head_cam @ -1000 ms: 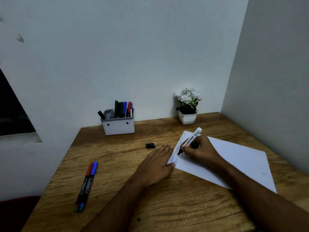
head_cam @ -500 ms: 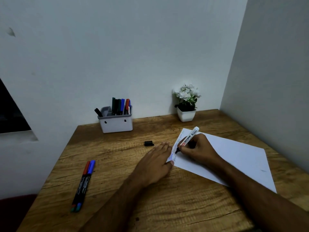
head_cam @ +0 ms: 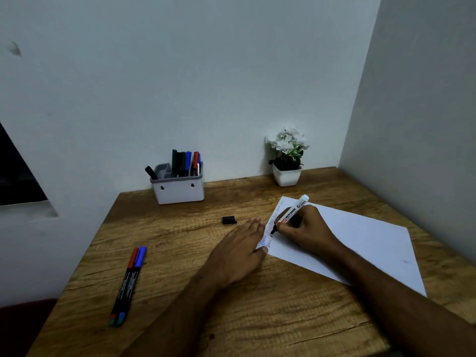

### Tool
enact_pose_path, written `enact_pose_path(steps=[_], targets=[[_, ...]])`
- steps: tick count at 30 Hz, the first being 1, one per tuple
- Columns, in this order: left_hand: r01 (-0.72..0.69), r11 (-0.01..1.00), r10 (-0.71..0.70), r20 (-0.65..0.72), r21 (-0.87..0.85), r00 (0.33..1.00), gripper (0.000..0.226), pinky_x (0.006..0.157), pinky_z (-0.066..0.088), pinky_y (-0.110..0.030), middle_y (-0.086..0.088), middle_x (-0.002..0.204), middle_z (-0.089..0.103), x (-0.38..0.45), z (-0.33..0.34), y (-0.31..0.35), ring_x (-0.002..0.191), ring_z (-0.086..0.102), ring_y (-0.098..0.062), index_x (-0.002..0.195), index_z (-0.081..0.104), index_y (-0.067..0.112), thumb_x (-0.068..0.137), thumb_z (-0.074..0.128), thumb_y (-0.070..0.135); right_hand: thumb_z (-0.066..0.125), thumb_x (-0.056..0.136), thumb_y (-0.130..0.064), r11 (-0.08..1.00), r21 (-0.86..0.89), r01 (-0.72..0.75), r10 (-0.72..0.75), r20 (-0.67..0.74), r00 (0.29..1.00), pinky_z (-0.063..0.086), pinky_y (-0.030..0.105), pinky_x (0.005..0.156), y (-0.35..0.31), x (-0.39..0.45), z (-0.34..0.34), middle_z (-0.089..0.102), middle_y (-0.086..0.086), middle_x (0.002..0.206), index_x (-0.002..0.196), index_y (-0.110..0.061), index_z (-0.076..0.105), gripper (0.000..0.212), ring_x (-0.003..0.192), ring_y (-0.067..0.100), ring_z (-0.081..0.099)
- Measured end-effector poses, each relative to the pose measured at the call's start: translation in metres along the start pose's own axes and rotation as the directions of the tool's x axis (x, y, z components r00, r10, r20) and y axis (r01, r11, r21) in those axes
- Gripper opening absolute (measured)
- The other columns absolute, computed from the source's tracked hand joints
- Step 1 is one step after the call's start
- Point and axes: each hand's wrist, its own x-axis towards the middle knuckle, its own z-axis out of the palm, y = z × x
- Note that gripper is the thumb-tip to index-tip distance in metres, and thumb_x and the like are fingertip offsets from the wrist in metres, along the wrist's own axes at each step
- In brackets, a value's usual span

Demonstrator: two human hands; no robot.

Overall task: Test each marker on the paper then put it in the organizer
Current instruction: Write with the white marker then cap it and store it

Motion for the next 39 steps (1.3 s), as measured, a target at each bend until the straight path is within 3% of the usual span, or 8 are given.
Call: enact_pose_path(steps=[4, 11, 17, 24, 33, 39], targets=[[0.006, 1.0, -0.006, 0.0, -0.002, 1.0, 0.063, 0.117, -0.003, -0.022, 0.008, 0.165, 0.0, 0.0002, 0.0001, 0.0002, 0.149, -0.004, -0.003, 0.157, 0.005, 0.023, 0.104, 0.03, 0.043, 0.067, 0.076, -0.035, 1.0, 0.009, 0.018, -0.018, 0.024, 1.0, 0.056, 0.056, 0.069, -0.0029, -0.0023, 0.0002, 0.076, 0.007, 0.081, 0.083, -0.013, 0.078, 0.025, 0.079, 0.03, 0.073], [0.003, 1.0, -0.003, 0.002, -0.007, 1.0, 0.062, 0.118, -0.002, -0.022, 0.008, 0.165, 0.001, 0.0002, -0.0005, 0.0006, 0.15, -0.003, -0.003, 0.157, 0.007, 0.022, 0.104, 0.031, 0.042, 0.073, 0.086, -0.016, 1.0, -0.004, -0.022, 0.022, -0.022, 1.0, 0.056, 0.055, 0.071, 0.0006, 0.0015, 0.0003, 0.076, 0.011, 0.082, 0.086, -0.009, 0.077, 0.008, 0.08, 0.031, 0.072], [0.016, 1.0, -0.016, 0.01, -0.014, 1.0, 0.062, 0.119, 0.0, -0.024, 0.009, 0.164, 0.001, 0.0, -0.0005, 0.0007, 0.149, -0.003, -0.003, 0.157, 0.006, 0.023, 0.104, 0.031, 0.042, 0.074, 0.085, -0.01, 0.999, 0.001, -0.036, 0.036, -0.022, 0.999, 0.057, 0.044, 0.071, -0.002, 0.0011, -0.0001, 0.077, 0.009, 0.083, 0.086, -0.007, 0.077, 0.005, 0.08, 0.026, 0.073], [0.015, 1.0, -0.015, 0.007, -0.021, 1.0, 0.062, 0.118, -0.002, -0.022, 0.008, 0.165, 0.001, -0.0006, -0.001, 0.0017, 0.149, -0.003, -0.003, 0.157, 0.006, 0.021, 0.104, 0.031, 0.041, 0.075, 0.086, -0.01, 0.998, -0.01, -0.059, 0.059, -0.045, 0.997, 0.057, 0.041, 0.072, -0.003, 0.002, -0.0002, 0.077, 0.01, 0.084, 0.089, -0.005, 0.076, 0.006, 0.081, 0.025, 0.072], [0.022, 1.0, -0.022, 0.012, -0.015, 1.0, 0.062, 0.117, -0.001, -0.023, 0.008, 0.165, 0.001, 0.0011, -0.0005, 0.0008, 0.15, -0.002, -0.003, 0.157, 0.007, 0.023, 0.104, 0.031, 0.043, 0.075, 0.088, -0.01, 0.998, -0.006, -0.07, 0.069, -0.072, 0.995, 0.052, 0.018, 0.061, -0.0041, 0.0019, -0.0006, 0.076, 0.002, 0.082, 0.088, -0.008, 0.077, 0.003, 0.075, 0.011, 0.071], [0.015, 0.999, -0.015, -0.007, -0.03, 1.0, 0.062, 0.117, -0.002, -0.022, 0.008, 0.165, 0.003, -0.0005, -0.001, 0.002, 0.15, -0.001, -0.003, 0.157, 0.009, 0.022, 0.104, 0.033, 0.041, 0.075, 0.088, -0.011, 0.996, -0.002, -0.094, 0.094, -0.062, 0.994, 0.052, 0.019, 0.06, -0.0057, 0.002, -0.001, 0.076, 0.002, 0.081, 0.087, -0.01, 0.077, 0.002, 0.074, 0.012, 0.071]])
